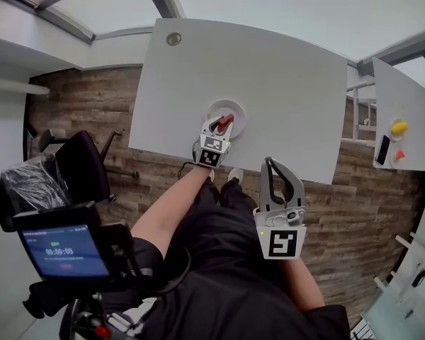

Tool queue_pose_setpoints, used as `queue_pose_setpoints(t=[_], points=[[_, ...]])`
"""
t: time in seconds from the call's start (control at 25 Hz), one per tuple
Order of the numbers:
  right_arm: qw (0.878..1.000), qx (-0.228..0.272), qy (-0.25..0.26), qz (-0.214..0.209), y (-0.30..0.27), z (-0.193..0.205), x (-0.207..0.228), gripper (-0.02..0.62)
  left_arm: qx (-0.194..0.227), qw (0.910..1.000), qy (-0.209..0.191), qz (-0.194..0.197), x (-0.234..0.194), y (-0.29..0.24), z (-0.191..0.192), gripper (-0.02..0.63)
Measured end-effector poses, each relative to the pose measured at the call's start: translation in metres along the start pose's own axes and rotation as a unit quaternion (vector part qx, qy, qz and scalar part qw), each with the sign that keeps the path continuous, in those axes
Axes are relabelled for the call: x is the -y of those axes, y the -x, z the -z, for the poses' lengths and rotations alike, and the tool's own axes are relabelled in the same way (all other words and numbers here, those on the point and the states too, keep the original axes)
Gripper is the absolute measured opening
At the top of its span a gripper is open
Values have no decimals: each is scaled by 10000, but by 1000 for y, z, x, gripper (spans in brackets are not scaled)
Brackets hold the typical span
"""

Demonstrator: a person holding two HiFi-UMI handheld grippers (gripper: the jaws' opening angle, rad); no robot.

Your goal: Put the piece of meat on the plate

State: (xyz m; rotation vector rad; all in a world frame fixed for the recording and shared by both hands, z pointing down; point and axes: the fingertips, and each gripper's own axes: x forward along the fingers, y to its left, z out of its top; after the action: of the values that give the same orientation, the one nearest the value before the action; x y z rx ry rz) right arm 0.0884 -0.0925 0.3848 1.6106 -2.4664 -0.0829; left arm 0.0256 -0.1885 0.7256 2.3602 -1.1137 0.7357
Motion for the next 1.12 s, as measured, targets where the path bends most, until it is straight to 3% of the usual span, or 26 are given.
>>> queue_pose_setpoints(t=[0.28,0.52,1.12], points=[[10000,48,-37,10,1,-3,0,3,-65,9999,-58,-54,-1,0,4,109],[9978,116,637,-173,3,-10,-21,3,-148,9994,-310,95,4,-3,6,141],[9986,93,493,-179,6,-11,-23,3,-307,9991,-297,57,-2,-6,14,144]])
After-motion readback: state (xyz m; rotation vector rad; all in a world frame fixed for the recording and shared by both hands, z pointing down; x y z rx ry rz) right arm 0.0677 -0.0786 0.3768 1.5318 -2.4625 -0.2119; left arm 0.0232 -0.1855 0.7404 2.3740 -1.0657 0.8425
